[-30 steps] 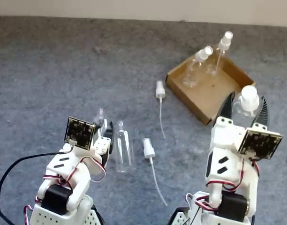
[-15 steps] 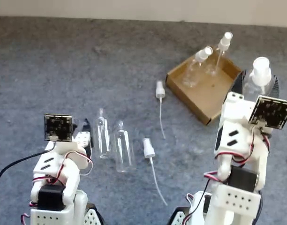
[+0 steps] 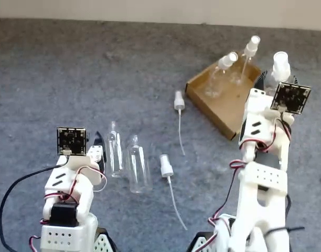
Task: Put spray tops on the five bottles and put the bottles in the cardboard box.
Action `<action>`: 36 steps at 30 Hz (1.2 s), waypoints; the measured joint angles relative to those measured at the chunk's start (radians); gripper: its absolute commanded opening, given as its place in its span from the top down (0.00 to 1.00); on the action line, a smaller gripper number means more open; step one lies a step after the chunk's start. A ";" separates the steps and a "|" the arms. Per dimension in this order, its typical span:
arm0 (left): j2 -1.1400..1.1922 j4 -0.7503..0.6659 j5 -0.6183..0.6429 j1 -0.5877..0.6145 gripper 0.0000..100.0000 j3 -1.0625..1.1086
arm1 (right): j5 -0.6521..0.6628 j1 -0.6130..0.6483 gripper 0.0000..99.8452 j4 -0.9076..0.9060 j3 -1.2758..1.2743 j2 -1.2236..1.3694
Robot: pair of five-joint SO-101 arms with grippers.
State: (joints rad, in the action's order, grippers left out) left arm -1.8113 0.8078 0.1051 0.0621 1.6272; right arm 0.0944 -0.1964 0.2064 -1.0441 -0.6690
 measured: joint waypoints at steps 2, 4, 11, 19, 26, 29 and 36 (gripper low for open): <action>0.000 -0.014 0.000 0.000 0.95 0.002 | 0.000 0.000 0.81 0.064 0.000 0.068; 0.000 -0.018 0.000 0.000 0.95 0.002 | 0.000 0.000 0.81 0.120 0.000 0.135; 0.000 -0.021 -0.003 0.000 0.95 0.002 | 0.000 -0.021 0.81 0.180 0.117 0.393; 0.002 -0.023 -0.003 0.000 0.95 0.018 | 0.000 -0.041 0.81 0.180 0.301 0.638; 0.000 -0.025 -0.003 0.000 0.95 0.018 | 0.000 -0.037 0.81 0.187 0.374 0.733; 0.000 -0.025 -0.003 0.000 0.95 0.018 | -0.060 -0.040 0.81 0.190 0.397 0.767; 0.000 -0.025 -0.003 0.000 0.95 0.018 | -0.213 -0.064 0.81 0.190 0.476 0.867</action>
State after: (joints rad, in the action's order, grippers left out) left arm -1.8113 0.7833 0.1020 0.0621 1.6456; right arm -0.1189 -0.2608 0.3966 -0.5685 0.1979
